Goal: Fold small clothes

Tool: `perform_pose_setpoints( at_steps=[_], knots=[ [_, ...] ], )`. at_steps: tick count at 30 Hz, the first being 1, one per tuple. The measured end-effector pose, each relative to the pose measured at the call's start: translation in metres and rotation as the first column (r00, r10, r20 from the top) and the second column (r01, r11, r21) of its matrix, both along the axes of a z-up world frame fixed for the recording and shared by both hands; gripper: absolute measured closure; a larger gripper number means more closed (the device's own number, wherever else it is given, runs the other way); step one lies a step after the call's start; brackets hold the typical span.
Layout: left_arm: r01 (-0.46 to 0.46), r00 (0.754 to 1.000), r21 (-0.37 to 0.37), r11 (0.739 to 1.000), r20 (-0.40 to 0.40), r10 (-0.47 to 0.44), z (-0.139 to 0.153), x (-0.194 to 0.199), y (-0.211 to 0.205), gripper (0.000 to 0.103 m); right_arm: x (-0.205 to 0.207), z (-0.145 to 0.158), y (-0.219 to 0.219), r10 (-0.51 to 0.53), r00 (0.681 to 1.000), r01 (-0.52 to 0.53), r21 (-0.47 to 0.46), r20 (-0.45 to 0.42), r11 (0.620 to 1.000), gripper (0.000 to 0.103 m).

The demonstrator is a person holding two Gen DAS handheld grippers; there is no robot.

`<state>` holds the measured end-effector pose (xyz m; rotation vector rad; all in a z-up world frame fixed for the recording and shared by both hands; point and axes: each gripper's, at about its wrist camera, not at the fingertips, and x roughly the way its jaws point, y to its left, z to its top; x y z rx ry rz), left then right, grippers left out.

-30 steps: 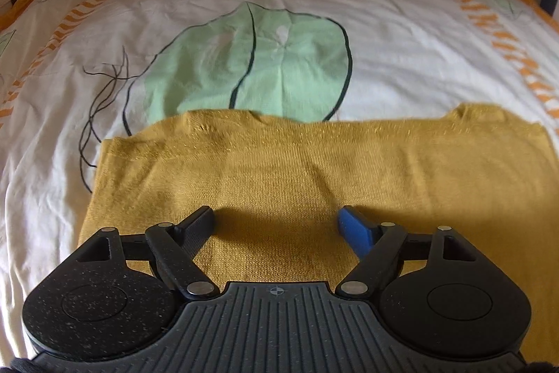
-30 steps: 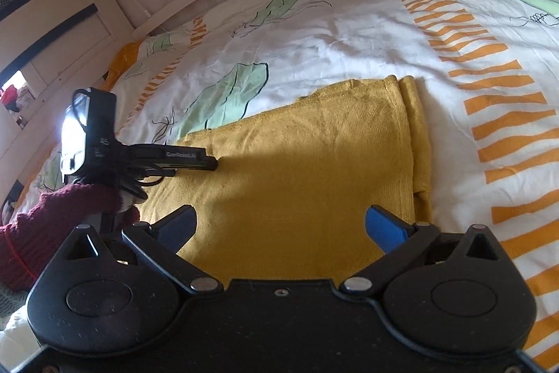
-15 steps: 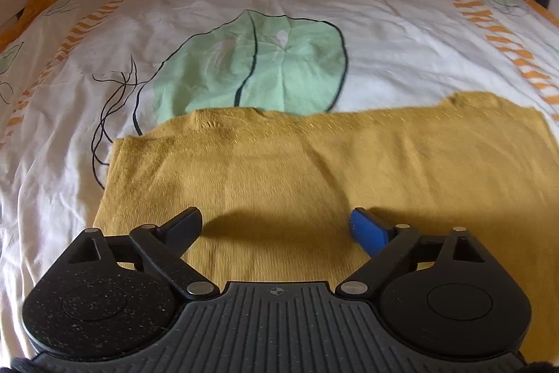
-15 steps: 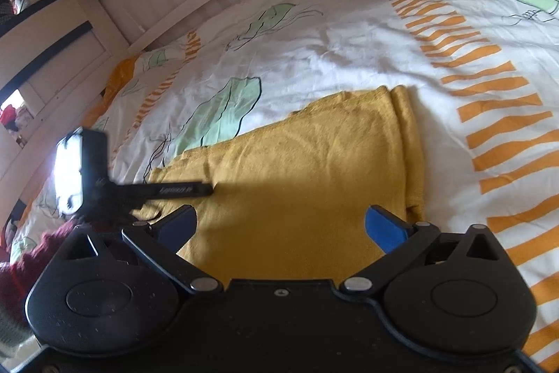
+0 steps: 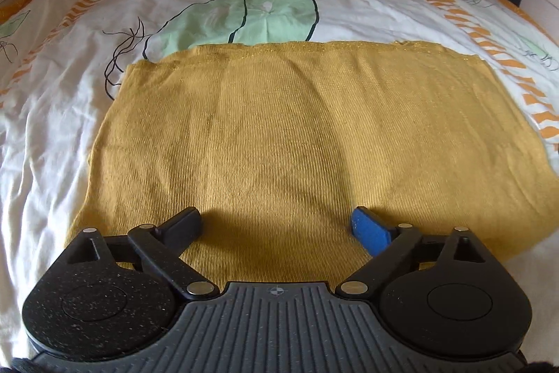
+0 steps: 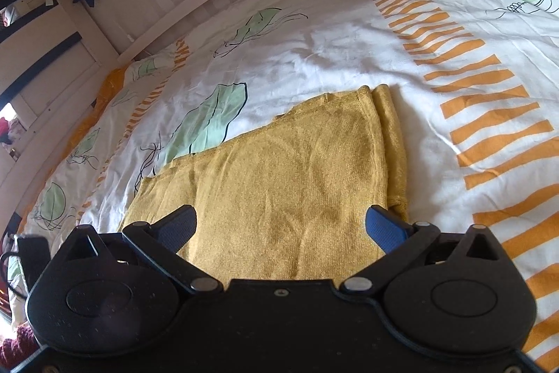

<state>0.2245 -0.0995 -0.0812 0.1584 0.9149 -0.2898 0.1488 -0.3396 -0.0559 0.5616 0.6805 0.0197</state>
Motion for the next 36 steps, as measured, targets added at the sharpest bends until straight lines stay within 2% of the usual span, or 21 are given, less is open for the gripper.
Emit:
perform_pose_setpoints(
  at_steps=[4, 7, 10, 12, 18, 21, 25, 27, 30, 36],
  knots=[
    [0.034, 0.999, -0.033, 0.999, -0.023, -0.034, 0.001, 0.006, 0.006, 0.009, 0.0, -0.001, 0.0, -0.002, 1.0, 0.002, 0.004, 0.0, 1.0, 0.0],
    [0.043, 0.997, -0.124, 0.991, -0.059, -0.051, 0.01, 0.011, 0.021, 0.012, -0.001, -0.001, -0.001, 0.001, 1.0, -0.001, 0.009, 0.008, 1.0, 0.0],
    [-0.001, 0.997, -0.223, 0.975, -0.078, -0.017, 0.017, 0.01, 0.048, 0.013, -0.001, -0.001, -0.002, 0.0, 1.0, 0.0, 0.018, 0.019, 1.0, 0.0],
    [-0.043, 0.997, -0.252, 0.967, -0.07, 0.026, 0.021, 0.011, 0.067, 0.012, -0.001, -0.001, -0.003, -0.002, 1.0, 0.002, 0.023, 0.026, 1.0, 0.0],
    [-0.152, 0.988, -0.229, 0.962, -0.039, 0.147, 0.026, 0.033, 0.12, 0.012, 0.0, -0.001, -0.002, -0.001, 1.0, 0.0, 0.019, 0.024, 1.0, 0.0],
    [-0.171, 0.985, -0.231, 0.958, -0.042, 0.166, 0.021, 0.048, 0.137, 0.012, 0.001, -0.003, 0.0, 0.003, 1.0, -0.003, 0.013, 0.018, 1.0, 0.0],
    [-0.152, 0.987, -0.257, 0.954, -0.087, 0.134, 0.006, 0.07, 0.145, 0.012, 0.004, -0.005, 0.004, 0.013, 1.0, -0.013, 0.003, 0.009, 1.0, 0.0],
    [-0.134, 0.99, -0.273, 0.953, -0.083, 0.115, 0.002, 0.078, 0.145, 0.011, 0.005, -0.006, 0.006, 0.016, 1.0, -0.016, -0.002, 0.003, 1.0, 0.0],
    [-0.057, 0.996, -0.306, 0.95, -0.08, 0.033, 0.0, 0.089, 0.14, 0.011, 0.007, -0.009, 0.008, 0.018, 1.0, -0.018, -0.008, -0.007, 1.0, 0.0],
    [0.013, 0.993, -0.334, 0.943, -0.11, -0.052, -0.008, 0.112, 0.124, 0.011, 0.009, -0.012, 0.014, 0.028, 1.0, -0.028, -0.024, -0.014, 0.999, 0.0]
  ],
)
